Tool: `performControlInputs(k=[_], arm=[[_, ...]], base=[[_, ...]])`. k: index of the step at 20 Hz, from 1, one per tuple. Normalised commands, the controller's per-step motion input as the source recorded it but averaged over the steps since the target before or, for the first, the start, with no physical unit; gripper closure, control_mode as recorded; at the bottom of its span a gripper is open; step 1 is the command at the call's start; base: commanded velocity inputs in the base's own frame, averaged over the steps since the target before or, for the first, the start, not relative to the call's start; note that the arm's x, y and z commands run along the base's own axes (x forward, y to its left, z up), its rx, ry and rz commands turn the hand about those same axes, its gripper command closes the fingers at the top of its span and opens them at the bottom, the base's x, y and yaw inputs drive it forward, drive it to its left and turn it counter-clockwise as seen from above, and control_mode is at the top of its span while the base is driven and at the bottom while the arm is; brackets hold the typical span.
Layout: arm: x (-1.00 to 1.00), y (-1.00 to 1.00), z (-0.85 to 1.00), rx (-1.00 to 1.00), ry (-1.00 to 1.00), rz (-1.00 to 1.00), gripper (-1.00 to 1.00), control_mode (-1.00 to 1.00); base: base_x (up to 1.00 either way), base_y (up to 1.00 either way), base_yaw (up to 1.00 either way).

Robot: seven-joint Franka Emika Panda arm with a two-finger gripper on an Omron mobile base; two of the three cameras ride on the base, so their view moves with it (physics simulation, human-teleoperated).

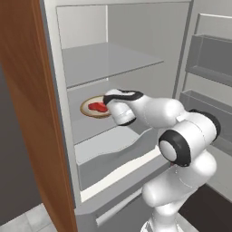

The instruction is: Place one of the steaks on the plate and the other in the bowl. Then place the bowl in the fridge.

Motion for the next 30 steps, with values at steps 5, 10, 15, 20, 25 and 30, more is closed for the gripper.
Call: performControlInputs(k=[5, 10, 15, 20, 25, 30], arm=[[0.24, 0.12, -0.1, -0.02, 0.0, 0.0, -1.0, -1.0], [-0.26, -0.11, 0.17, 0.0, -0.02, 0.0, -1.0, -1.0], [-0.93, -0.57, 0.28, 0.0, 0.0, 0.0, -1.0, -1.0], [-0.83, -0.76, 0.94, 0.0, 0.06, 0.0, -1.0, -1.0], [-0.62, -0.55, 1.0, 0.0, 0.26, 0.07, -1.0, -1.0], [-0.49, -0.22, 1.0, -0.02, 0.49, 0.16, -1.0, -1.0]], base=[[0.0, 0.0, 0.0], [0.0, 0.0, 0.0], [0.0, 0.0, 0.0], [0.0, 0.0, 0.0], [0.0, 0.0, 0.0], [0.0, 0.0, 0.0]])
